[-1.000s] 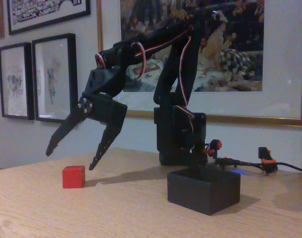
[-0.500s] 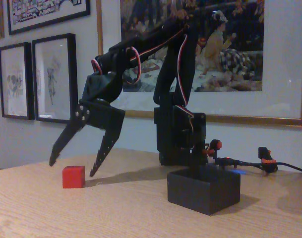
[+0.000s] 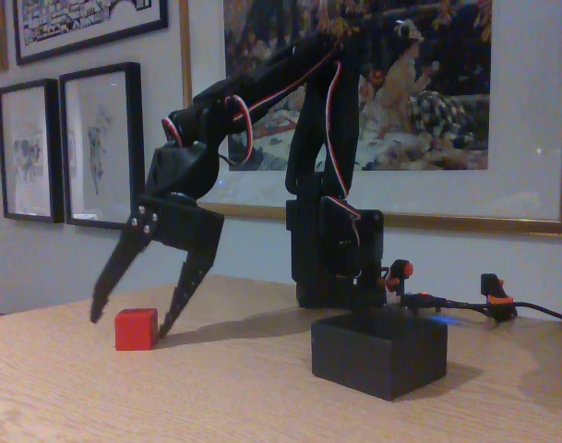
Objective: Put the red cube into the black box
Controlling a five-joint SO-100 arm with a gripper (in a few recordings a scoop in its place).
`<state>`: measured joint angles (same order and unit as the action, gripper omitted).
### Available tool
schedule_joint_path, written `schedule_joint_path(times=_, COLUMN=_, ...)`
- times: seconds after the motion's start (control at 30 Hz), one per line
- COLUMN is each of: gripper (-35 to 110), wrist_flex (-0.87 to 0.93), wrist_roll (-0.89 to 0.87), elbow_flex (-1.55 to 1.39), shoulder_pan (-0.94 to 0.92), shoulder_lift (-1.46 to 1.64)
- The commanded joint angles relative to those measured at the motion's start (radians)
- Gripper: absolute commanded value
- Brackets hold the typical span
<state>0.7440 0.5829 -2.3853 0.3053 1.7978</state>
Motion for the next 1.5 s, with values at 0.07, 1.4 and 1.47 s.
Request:
schedule_joint_path(times=0.07, gripper=23, wrist_flex=-0.008, wrist_roll=0.005, elbow_flex=0.017, shoulder_pan=0.018, shoulder_lift=-0.002)
schedule_joint_path(times=1.4, gripper=1, wrist_flex=0.462, wrist_roll=-0.456, elbow_flex=0.101, shoulder_pan=-0.318, shoulder_lift=0.663)
schedule_joint_path(times=1.47, gripper=0, wrist_flex=0.512, wrist_roll=-0.514, elbow_flex=0.129, shoulder_pan=-0.368, shoulder_lift=0.701)
